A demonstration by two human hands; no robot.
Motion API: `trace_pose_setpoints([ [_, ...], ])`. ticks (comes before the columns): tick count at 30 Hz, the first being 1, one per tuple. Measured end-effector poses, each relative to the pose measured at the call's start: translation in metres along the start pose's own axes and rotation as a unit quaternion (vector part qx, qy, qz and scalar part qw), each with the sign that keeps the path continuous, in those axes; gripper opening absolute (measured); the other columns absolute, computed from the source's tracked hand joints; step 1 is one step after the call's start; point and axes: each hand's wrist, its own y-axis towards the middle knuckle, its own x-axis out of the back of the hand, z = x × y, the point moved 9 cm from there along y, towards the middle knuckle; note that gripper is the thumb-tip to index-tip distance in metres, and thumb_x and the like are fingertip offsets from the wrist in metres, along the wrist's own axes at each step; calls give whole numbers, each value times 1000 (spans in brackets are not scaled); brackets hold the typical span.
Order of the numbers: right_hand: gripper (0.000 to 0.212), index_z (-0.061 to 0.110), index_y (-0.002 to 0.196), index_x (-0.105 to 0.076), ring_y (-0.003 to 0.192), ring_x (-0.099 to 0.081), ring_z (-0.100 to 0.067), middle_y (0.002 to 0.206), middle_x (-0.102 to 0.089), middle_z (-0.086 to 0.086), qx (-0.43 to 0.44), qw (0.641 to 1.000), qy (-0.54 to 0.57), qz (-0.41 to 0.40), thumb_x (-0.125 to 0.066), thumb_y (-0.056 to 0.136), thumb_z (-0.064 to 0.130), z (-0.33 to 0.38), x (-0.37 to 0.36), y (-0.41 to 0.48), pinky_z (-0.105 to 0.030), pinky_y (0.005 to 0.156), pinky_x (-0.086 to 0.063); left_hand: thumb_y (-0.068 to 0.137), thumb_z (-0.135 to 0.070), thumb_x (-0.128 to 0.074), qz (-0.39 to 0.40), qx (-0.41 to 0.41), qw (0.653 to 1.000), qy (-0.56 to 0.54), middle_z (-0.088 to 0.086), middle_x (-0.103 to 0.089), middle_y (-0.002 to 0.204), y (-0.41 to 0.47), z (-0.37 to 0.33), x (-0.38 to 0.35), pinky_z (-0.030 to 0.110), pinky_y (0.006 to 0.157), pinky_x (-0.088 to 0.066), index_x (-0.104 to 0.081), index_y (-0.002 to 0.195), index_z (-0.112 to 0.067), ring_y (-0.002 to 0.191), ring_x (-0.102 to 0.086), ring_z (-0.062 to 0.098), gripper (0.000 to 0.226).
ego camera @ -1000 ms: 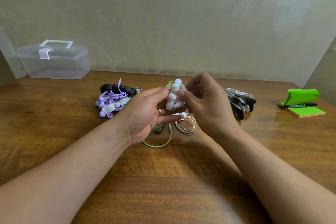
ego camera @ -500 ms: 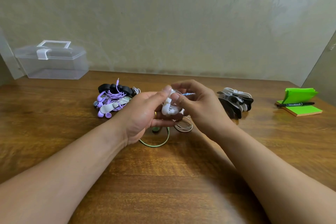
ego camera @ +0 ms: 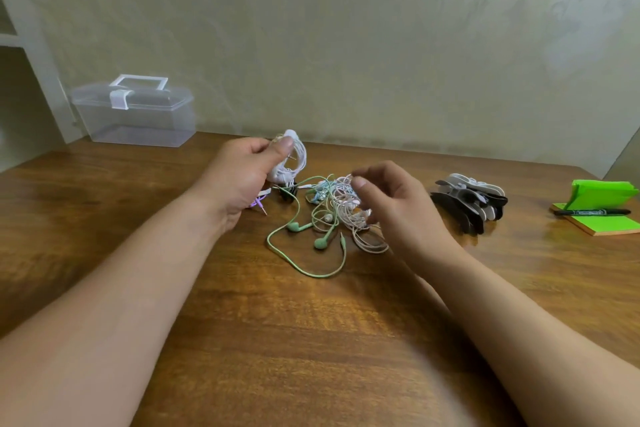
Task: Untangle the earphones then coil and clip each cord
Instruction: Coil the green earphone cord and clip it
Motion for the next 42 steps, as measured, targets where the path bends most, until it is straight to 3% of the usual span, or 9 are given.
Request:
trace_pose_setpoints([
  [5,13,28,110,-71,87,-61,-7,97,-65,11,97,976,-181,71,-68,99,23,15,-32,-6,-13,76,-44,95,-36,-71,-72,-59,966,240,-7,-69,94,11,12,16,29,75,-50,-72,108,-21,91,-68,19,20],
  [9,12,32,110,-71,94,-58,2,100,-58,16,85,954,-260,122,-69,99,29,7,-46,-6,-6,75,-39,95,-39,-70,-86,-68,923,370,8,-57,133,17,17,26,35,106,-42,-75,118,-26,133,-52,26,27],
  [18,12,29,101,-75,93,-57,-4,103,-58,14,46,935,-331,122,-64,99,24,-2,-33,-1,-25,81,-45,95,-38,-64,-69,-183,905,379,-10,-60,114,-3,-22,9,36,95,-48,-74,115,-35,111,-55,14,23],
  [22,18,33,97,-72,90,-56,-7,103,-58,13,23,932,-350,95,-60,95,20,-5,-19,3,-30,77,-46,92,-21,-63,99,-176,904,377,-15,-68,88,-19,-23,-28,15,62,-39,-78,101,-31,71,-57,-3,20],
  [26,24,35,102,-68,84,-54,1,98,-57,14,30,944,-317,88,-64,92,14,0,-16,3,-11,68,-37,91,-41,-72,272,-122,837,458,-17,-66,102,-40,4,-58,21,79,-49,-69,118,-35,88,-61,-4,28],
  [29,29,35,100,-69,92,-57,-2,103,-61,9,23,949,-295,112,-58,93,9,0,-22,0,-20,79,-46,89,-49,-73,259,-122,814,505,-13,-60,101,-38,11,-59,36,88,-54,-66,115,-33,93,-60,6,31],
  [34,32,28,112,-67,82,-62,1,91,-68,11,-3,964,-256,70,-50,95,7,-3,-15,1,-22,75,-51,94,-31,-65,160,-147,877,428,-9,-64,91,-26,0,-48,38,77,-53,-58,95,-26,84,-62,16,8],
  [38,27,27,110,-70,83,-63,-3,91,-69,11,-9,966,-250,71,-53,96,10,-5,-17,2,-29,77,-53,97,-30,-64,100,-169,873,446,-3,-55,144,-10,-2,-44,39,105,-48,-42,151,-25,128,-56,19,59],
  [42,25,25,108,-71,72,-59,-1,84,-66,9,0,972,-230,46,-53,98,12,-2,-16,2,-20,65,-44,95,-31,-63,136,-161,858,468,-12,-69,91,-6,12,-57,38,82,-55,-68,120,-29,91,-66,15,26],
])
